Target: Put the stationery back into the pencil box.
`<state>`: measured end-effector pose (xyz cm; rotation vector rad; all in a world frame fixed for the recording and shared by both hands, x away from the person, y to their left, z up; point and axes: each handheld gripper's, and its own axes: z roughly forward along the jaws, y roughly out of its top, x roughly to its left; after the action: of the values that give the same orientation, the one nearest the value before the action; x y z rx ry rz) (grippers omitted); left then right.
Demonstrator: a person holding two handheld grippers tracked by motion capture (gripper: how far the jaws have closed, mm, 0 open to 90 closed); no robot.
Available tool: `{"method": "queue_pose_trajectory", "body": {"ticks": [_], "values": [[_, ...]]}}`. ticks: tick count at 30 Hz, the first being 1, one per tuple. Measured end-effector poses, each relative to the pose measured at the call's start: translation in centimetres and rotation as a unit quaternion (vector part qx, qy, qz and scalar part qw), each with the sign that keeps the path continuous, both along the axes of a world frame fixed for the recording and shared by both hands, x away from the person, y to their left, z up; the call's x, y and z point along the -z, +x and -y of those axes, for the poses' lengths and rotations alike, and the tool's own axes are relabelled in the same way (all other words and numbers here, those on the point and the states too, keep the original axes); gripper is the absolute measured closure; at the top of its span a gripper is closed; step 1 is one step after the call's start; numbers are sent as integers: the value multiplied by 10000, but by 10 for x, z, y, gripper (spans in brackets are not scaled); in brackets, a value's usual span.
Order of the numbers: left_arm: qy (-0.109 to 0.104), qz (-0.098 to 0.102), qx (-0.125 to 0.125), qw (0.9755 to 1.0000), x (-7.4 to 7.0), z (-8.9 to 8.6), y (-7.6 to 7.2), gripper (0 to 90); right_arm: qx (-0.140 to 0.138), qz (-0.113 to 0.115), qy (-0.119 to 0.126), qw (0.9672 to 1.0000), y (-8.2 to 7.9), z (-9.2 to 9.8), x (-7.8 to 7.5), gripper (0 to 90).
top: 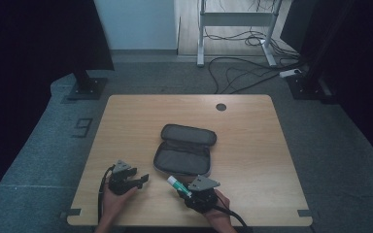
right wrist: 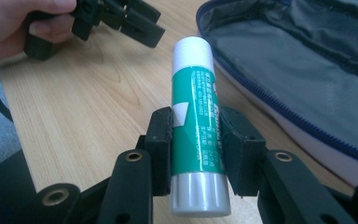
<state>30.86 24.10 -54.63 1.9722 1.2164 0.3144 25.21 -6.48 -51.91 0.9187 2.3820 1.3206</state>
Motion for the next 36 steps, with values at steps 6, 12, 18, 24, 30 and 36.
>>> {"method": "queue_pose_trajectory", "body": {"ticks": [6, 12, 18, 24, 30, 36], "values": [[-1, 7, -24, 10000, 0, 1, 0, 350, 56, 103, 57, 9999, 5, 3, -8, 649], [-9, 5, -27, 10000, 0, 1, 0, 350, 165, 176, 133, 9996, 12, 9, -15, 649], [-31, -10, -29, 10000, 0, 0, 0, 350, 218, 179, 176, 9994, 18, 12, -18, 649], [-37, -7, -40, 10000, 0, 1, 0, 350, 258, 252, 236, 9991, 24, 12, -24, 649], [-22, -2, -38, 10000, 0, 1, 0, 350, 239, 234, 246, 9991, 31, 7, -25, 650], [-24, -3, -39, 10000, 0, 1, 0, 350, 258, 227, 247, 9991, 37, 6, -26, 649]]}}
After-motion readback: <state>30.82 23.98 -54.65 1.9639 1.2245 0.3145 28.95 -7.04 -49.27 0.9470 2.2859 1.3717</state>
